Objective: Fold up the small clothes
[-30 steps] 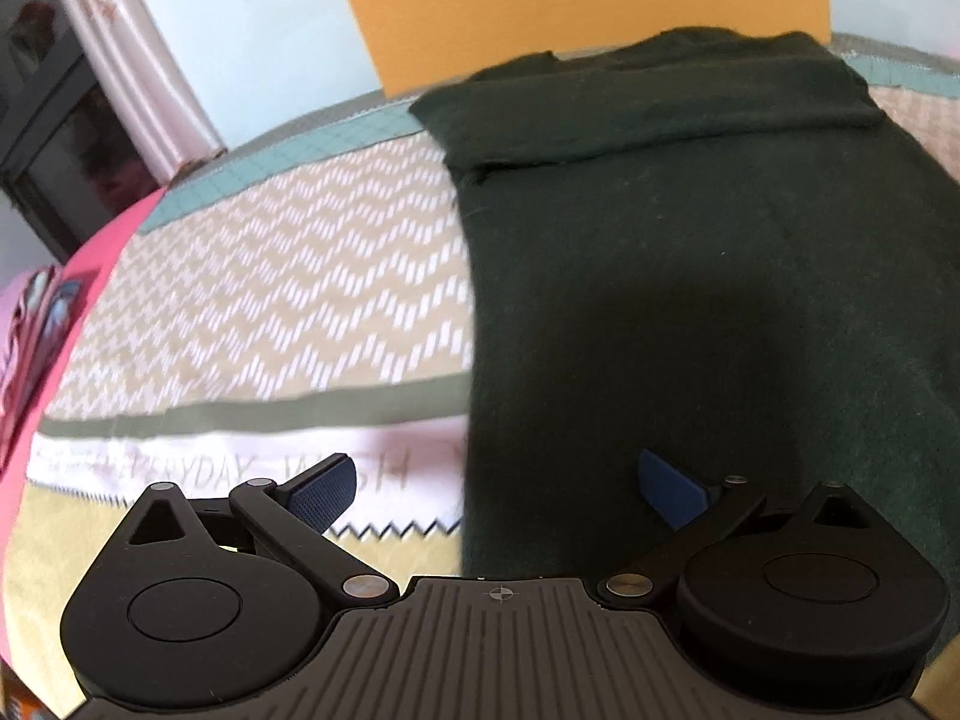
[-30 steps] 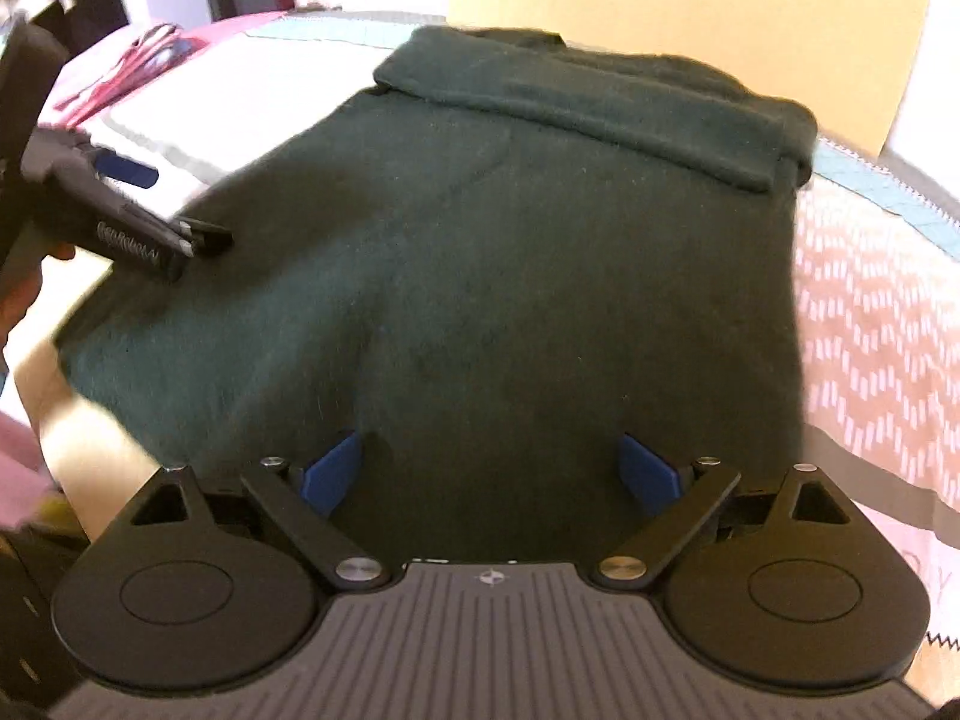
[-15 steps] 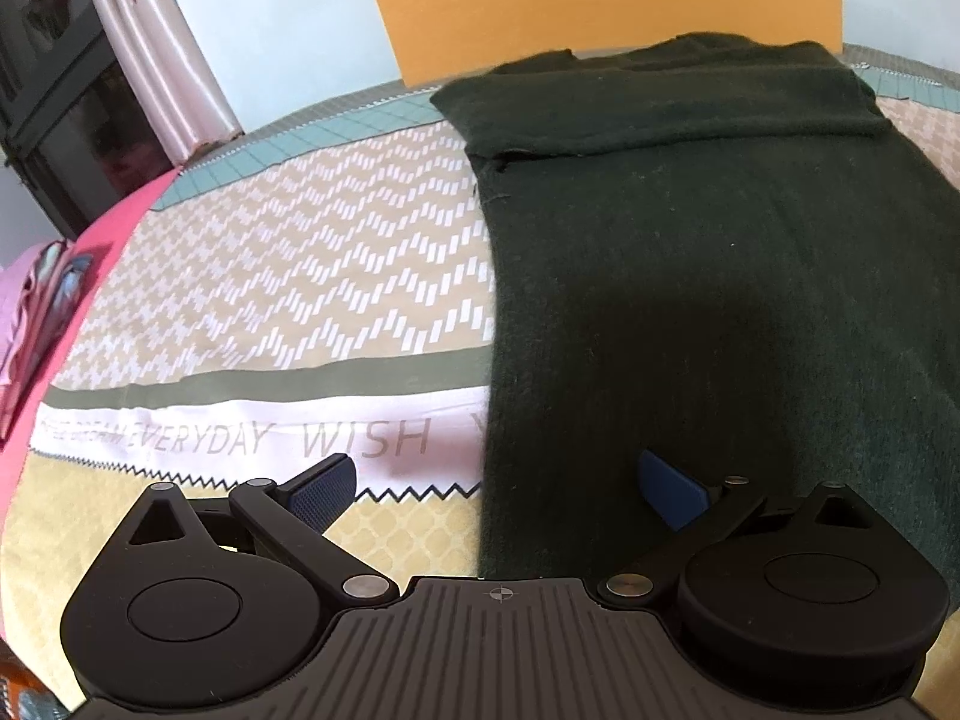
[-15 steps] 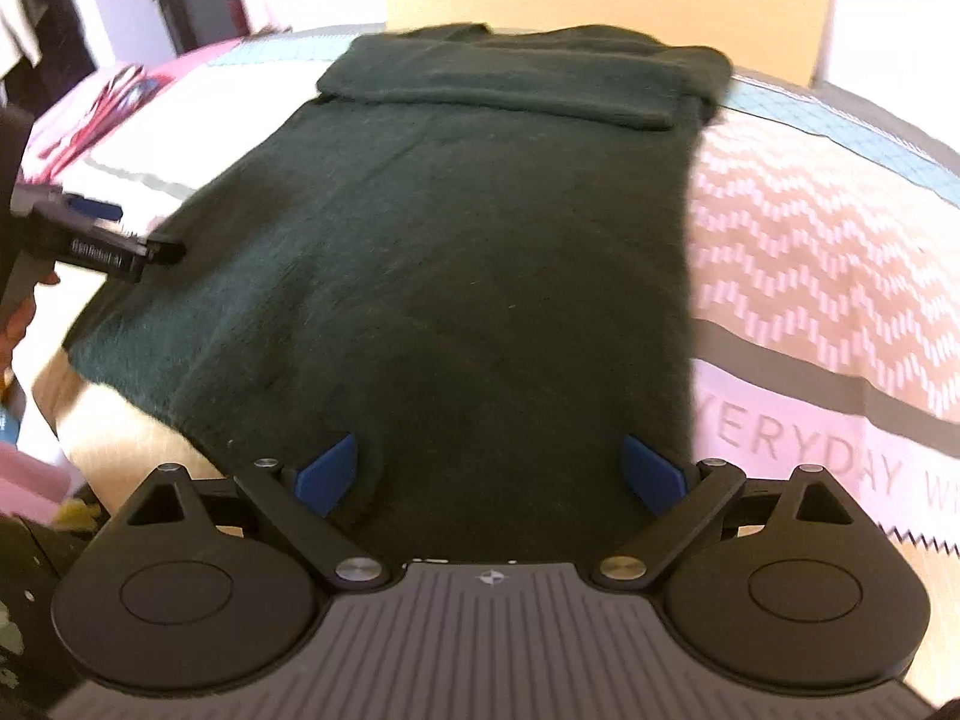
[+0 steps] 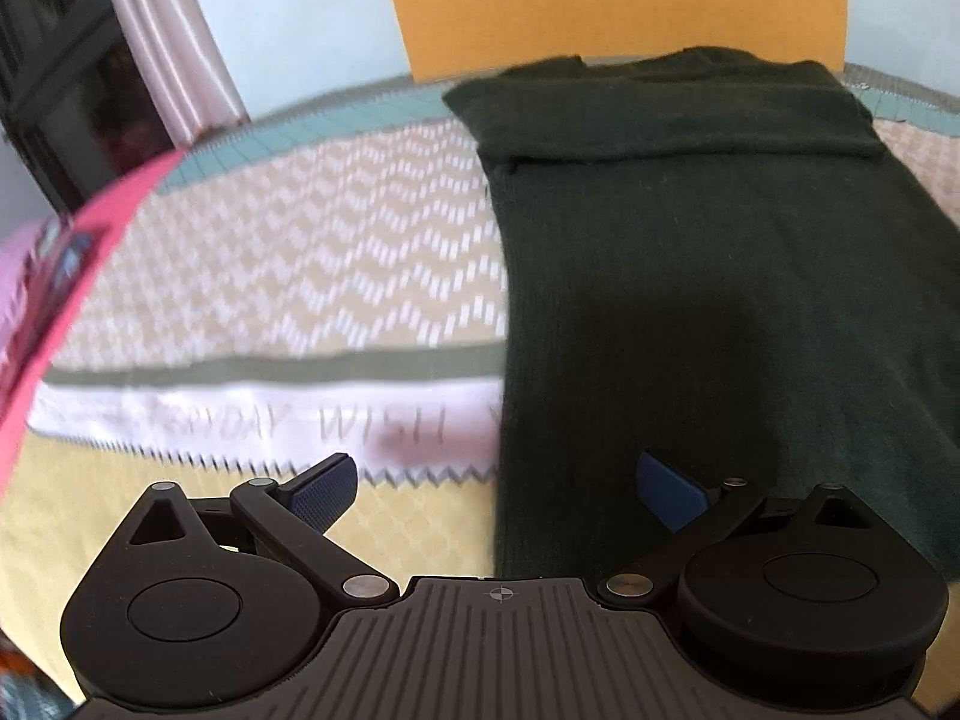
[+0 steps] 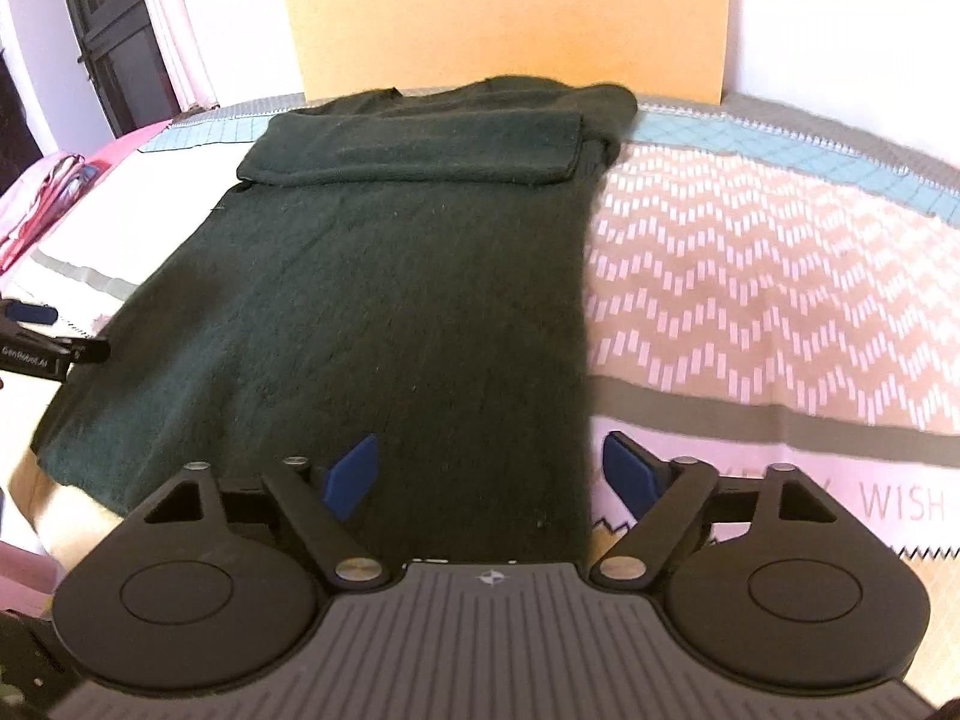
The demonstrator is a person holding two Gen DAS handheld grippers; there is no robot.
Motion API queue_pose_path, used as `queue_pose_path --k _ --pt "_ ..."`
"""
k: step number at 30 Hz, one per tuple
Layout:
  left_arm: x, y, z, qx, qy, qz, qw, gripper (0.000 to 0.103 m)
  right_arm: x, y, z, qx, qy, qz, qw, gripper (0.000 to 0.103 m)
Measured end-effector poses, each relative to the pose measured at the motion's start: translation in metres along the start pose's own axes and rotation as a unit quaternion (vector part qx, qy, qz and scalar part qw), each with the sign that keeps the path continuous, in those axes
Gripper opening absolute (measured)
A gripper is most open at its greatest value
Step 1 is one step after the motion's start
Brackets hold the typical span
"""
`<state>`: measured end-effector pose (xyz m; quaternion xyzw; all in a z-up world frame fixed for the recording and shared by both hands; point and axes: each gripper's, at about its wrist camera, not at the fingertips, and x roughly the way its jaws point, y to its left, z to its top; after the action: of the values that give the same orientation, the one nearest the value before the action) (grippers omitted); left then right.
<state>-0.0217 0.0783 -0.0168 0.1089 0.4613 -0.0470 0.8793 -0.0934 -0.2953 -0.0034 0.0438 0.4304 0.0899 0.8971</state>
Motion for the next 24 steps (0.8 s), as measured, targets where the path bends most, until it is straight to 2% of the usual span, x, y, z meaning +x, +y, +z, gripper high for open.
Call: queue_pose_path --k 3,5,8,11,13,15,16,19,20,22,24 --pt "0.000 0.015 -0.009 -0.021 0.021 -0.029 0.9991 0.103 -0.001 -0.010 -0.004 0.020 0.011 0.013 1.000 0.082" --pt "0.002 0.021 -0.013 -0.034 0.032 -0.031 0.9984 0.103 -0.002 -0.017 -0.006 0.039 0.014 0.020 0.999 0.082" --pt "0.005 0.028 -0.014 -0.059 0.050 -0.051 0.9957 0.103 0.000 -0.025 -0.009 0.078 0.027 0.052 0.995 0.082" --pt "0.008 0.040 -0.018 -0.096 0.077 -0.139 0.9826 0.103 0.000 -0.028 -0.014 0.095 0.045 0.073 0.992 0.079" --pt "0.004 0.048 -0.024 -0.107 0.072 -0.180 0.9751 0.103 -0.004 -0.030 -0.018 0.101 0.046 0.078 0.991 0.079" --pt "0.003 0.058 -0.029 -0.119 0.066 -0.236 0.9622 0.103 -0.010 -0.039 -0.023 0.121 0.044 0.081 0.988 0.078" --pt "0.004 0.064 -0.031 -0.134 0.062 -0.266 0.9525 0.103 -0.012 -0.044 -0.026 0.134 0.041 0.086 0.986 0.076" --pt "0.015 0.073 -0.035 -0.171 0.064 -0.359 0.9152 0.103 -0.010 -0.062 -0.031 0.197 0.035 0.124 0.972 0.076" --pt "0.020 0.074 -0.036 -0.177 0.063 -0.377 0.9069 0.103 -0.009 -0.065 -0.032 0.213 0.035 0.143 0.966 0.076" --pt "0.025 0.076 -0.040 -0.188 0.054 -0.395 0.8975 0.103 -0.003 -0.070 -0.033 0.242 0.044 0.190 0.951 0.074" --pt "0.027 0.077 -0.043 -0.192 0.047 -0.418 0.8867 0.103 0.002 -0.071 -0.034 0.260 0.055 0.218 0.939 0.073"
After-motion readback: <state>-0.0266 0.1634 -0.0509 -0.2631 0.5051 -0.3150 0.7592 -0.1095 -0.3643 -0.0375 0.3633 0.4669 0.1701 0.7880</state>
